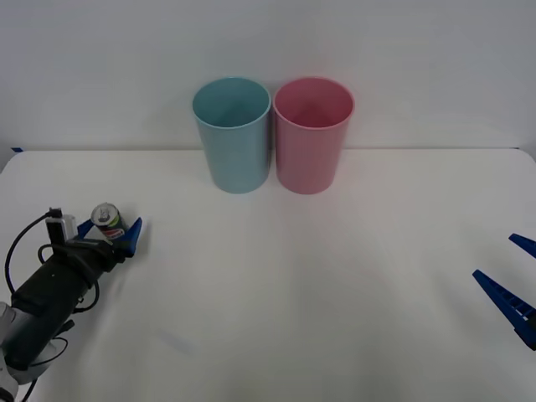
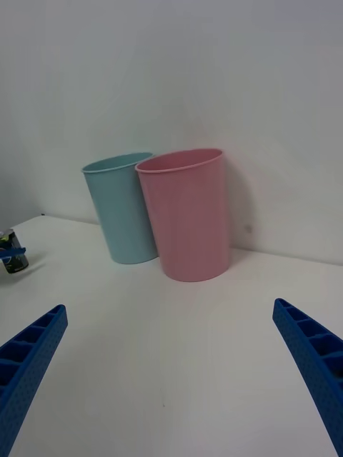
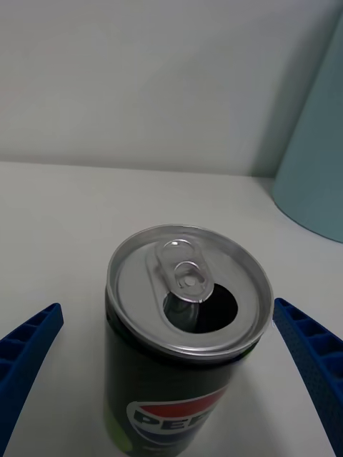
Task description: Grasp the object on the table and drop it into the matching bin: aluminum can to the light blue bin, PET bottle to the pink bin.
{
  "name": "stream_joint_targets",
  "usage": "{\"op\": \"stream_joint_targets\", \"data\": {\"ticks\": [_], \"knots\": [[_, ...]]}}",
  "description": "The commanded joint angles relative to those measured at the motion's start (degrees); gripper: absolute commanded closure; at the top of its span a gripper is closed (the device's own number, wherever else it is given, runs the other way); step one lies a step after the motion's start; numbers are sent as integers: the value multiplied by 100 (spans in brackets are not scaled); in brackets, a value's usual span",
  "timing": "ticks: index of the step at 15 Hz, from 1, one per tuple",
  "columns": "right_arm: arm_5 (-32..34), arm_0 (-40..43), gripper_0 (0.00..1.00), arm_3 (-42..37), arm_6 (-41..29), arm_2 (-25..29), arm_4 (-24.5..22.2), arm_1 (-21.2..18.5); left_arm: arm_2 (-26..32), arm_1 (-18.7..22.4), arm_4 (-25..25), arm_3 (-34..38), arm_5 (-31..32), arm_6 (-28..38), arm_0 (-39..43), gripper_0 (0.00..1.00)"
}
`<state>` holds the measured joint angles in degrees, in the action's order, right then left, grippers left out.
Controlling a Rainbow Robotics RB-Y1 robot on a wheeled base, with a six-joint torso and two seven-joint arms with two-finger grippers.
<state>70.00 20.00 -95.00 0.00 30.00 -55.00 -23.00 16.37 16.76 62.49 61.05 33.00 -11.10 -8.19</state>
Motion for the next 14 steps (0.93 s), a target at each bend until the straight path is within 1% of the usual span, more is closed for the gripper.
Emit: {"op": "stream_joint_targets", "data": {"ticks": [1,2,3,4,5,6,10,14], "knots": [[0,0,0,0,0,0,0,0,-20,3,9,-5,-13,-6,-16,0],[0,0,0,0,0,0,0,0,-20,3,9,-5,-13,-6,-16,0],[0,0,0,0,0,0,0,0,-20,3,9,-5,-21,-6,-16,37],[0,0,0,0,0,0,0,0,-20,3,9,-5,-13,-23,-16,70],[0,0,0,0,0,0,0,0,-20,3,9,-5,-21,-32,-16,91],[0,0,0,0,0,0,0,0,-20,3,9,-5,-13,-50,-16,100],[0,0,0,0,0,0,0,0,-20,3,9,-5,-13,-103,11,100],[0,0,0,0,0,0,0,0,59,3,-53,74,181,-129,116,100]]}}
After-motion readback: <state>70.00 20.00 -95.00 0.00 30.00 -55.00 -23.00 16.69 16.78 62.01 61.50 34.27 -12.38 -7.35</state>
